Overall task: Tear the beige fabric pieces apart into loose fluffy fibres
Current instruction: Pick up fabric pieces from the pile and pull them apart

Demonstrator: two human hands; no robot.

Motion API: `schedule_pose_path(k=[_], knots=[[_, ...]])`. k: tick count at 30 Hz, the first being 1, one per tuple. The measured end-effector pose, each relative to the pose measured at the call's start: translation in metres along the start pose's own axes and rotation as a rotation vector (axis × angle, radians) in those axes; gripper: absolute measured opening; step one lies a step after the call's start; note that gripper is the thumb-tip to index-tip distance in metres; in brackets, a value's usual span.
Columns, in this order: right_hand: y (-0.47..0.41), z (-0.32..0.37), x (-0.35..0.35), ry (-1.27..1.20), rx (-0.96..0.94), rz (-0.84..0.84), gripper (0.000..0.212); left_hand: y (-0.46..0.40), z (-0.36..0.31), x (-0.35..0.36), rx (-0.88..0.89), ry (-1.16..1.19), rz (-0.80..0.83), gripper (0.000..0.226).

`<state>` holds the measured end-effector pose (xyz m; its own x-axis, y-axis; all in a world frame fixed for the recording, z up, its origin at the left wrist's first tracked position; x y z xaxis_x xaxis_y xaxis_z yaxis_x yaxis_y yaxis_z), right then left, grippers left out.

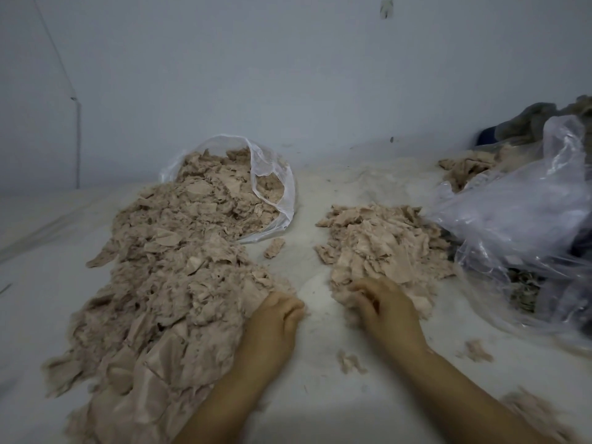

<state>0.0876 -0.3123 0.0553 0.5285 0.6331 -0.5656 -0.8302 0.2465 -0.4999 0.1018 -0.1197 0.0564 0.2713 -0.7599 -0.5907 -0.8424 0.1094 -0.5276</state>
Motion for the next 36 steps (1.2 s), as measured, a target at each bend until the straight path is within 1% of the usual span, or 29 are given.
schedule_pose_path(k=[2,3,5,6,8,9,10,14,15,16,17,18,20,21,22,23,24,26,27,28,30,32,34,36], knots=[[0.002,-0.007,0.023,0.119,-0.026,0.202,0.026,-0.003,-0.013,-0.001,0.194,-0.137,0.031,0.021],[0.001,-0.011,0.031,0.201,-0.017,0.274,0.030,-0.004,-0.016,0.001,0.267,-0.217,0.062,0.023],[-0.006,-0.015,0.035,0.279,0.011,0.327,0.040,-0.002,-0.012,0.006,0.324,-0.382,0.150,0.025],[-0.008,-0.014,0.035,0.281,0.020,0.327,0.044,-0.001,-0.005,0.007,0.296,-0.419,0.196,0.025],[-0.007,-0.003,0.030,0.211,-0.015,0.272,0.044,0.004,0.008,0.007,0.229,-0.385,0.245,0.024],[-0.002,0.005,0.028,0.145,-0.053,0.246,0.039,0.006,0.012,0.005,0.208,-0.332,0.237,0.024],[0.007,0.014,0.027,0.081,-0.086,0.265,0.035,0.008,0.013,0.003,0.200,-0.279,0.219,0.024],[0.065,0.036,0.023,-0.128,-0.175,0.540,0.018,0.018,0.018,-0.004,0.206,-0.184,0.228,0.022],[0.074,0.036,0.017,-0.195,-0.133,0.581,0.014,0.020,0.019,-0.007,0.198,-0.149,0.215,0.018],[0.078,0.035,0.013,-0.257,-0.045,0.600,0.014,0.020,0.020,-0.012,0.177,-0.106,0.174,0.012],[0.078,0.031,0.011,-0.297,0.054,0.591,0.016,0.019,0.022,-0.017,0.139,-0.062,0.114,0.005],[0.073,0.028,0.013,-0.295,0.123,0.566,0.017,0.018,0.025,-0.022,0.082,-0.011,0.049,0.003],[0.052,0.028,0.026,-0.175,0.121,0.477,0.008,0.016,0.033,-0.026,-0.056,0.132,-0.036,0.014],[0.042,0.029,0.037,-0.111,0.107,0.451,0.011,0.015,0.035,-0.027,-0.108,0.199,-0.060,0.019],[0.033,0.030,0.048,-0.060,0.125,0.430,0.021,0.016,0.036,-0.028,-0.126,0.236,-0.076,0.023],[0.024,0.031,0.058,-0.028,0.159,0.415,0.027,0.016,0.034,-0.029,-0.107,0.242,-0.084,0.024],[0.017,0.033,0.066,-0.004,0.193,0.403,0.028,0.017,0.031,-0.030,-0.061,0.224,-0.082,0.022],[0.012,0.038,0.078,0.044,0.202,0.422,0.016,0.019,0.025,-0.026,0.034,0.131,-0.038,0.017],[0.013,0.040,0.082,0.038,0.192,0.438,0.017,0.019,0.025,-0.021,0.065,0.059,0.007,0.025],[0.016,0.040,0.082,0.006,0.184,0.444,0.021,0.020,0.026,-0.015,0.087,-0.020,0.055,0.034],[0.022,0.035,0.073,-0.149,0.196,0.400,0.021,0.020,0.029,-0.007,0.110,-0.150,0.087,0.040],[0.029,0.024,0.059,-0.449,0.302,0.322,0.021,0.019,0.030,-0.007,0.125,-0.214,0.047,0.037],[0.032,0.015,0.052,-0.775,0.434,0.285,0.021,0.018,0.031,-0.007,0.129,-0.282,0.027,0.033],[0.031,0.012,0.048,-0.975,0.514,0.258,0.020,0.017,0.033,-0.008,0.123,-0.367,0.050,0.031]])
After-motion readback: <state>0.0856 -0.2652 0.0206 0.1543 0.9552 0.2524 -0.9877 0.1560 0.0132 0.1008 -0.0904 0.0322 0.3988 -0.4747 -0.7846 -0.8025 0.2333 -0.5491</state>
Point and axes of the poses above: each hand's wrist, its own y-axis away from the middle knuckle, its own x-axis out of the palm, z = x × y, the point moved 7 cm from there along -y, towards the middle knuckle, and after that the axes turned 7 degrees about -z, right-handed, at the moved point
